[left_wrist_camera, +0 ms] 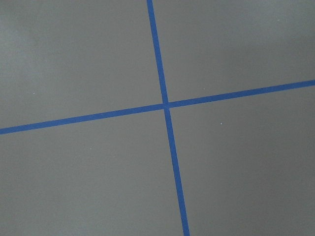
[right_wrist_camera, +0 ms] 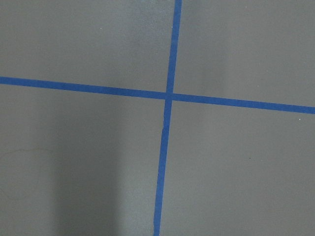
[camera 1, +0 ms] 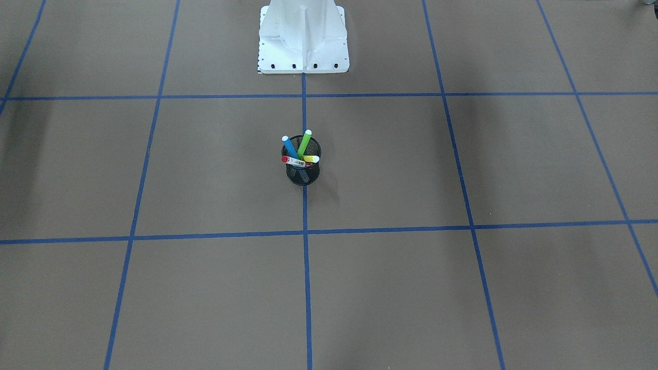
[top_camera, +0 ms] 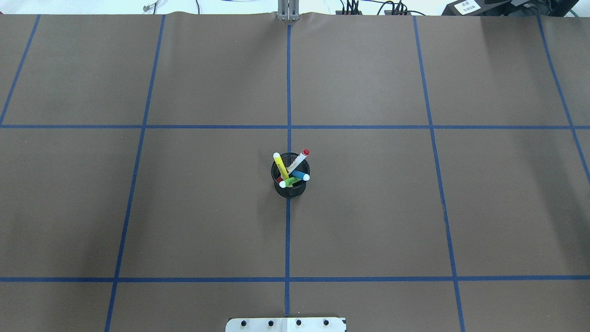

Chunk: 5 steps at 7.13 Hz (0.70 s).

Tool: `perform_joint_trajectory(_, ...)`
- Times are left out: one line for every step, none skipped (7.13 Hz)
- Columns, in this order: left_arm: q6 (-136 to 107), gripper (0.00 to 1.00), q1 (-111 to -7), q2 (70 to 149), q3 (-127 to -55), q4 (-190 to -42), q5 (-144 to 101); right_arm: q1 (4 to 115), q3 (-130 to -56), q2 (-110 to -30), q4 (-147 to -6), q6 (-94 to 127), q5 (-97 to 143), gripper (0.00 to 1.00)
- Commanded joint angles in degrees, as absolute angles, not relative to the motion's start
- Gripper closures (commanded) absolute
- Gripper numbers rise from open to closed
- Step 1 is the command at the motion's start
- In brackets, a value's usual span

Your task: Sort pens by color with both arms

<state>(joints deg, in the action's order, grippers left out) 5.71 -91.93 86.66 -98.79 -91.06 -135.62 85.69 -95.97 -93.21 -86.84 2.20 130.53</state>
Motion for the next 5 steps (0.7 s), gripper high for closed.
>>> perform_joint_trajectory(5.54,0.0,-91.85,86.92,-99.66,-91.92,-135.79,85.69,-96.06,-92.9,-86.75,2.28,130.34,0.0)
perform_joint_trajectory(5.8,0.0,-91.85,86.66,-99.75,-93.59,-135.79,85.69,-97.8,-93.16,-86.75,2.29,130.34,0.0)
perform_joint_trajectory(5.63,0.0,-91.85,86.4,-99.58,-96.04,-135.62,85.61,-99.39,-93.34,-86.75,2.2,130.43,0.0)
perform_joint_trajectory(5.54,0.0,-91.85,86.57,-99.49,-97.2,-135.62,85.61,-99.4,-93.17,-86.75,2.28,130.34,0.0)
perform_joint_trajectory(5.45,0.0,-91.76,87.96,-99.93,-98.69,-135.79,85.61,-100.8,-92.21,-85.88,2.37,130.34,0.0)
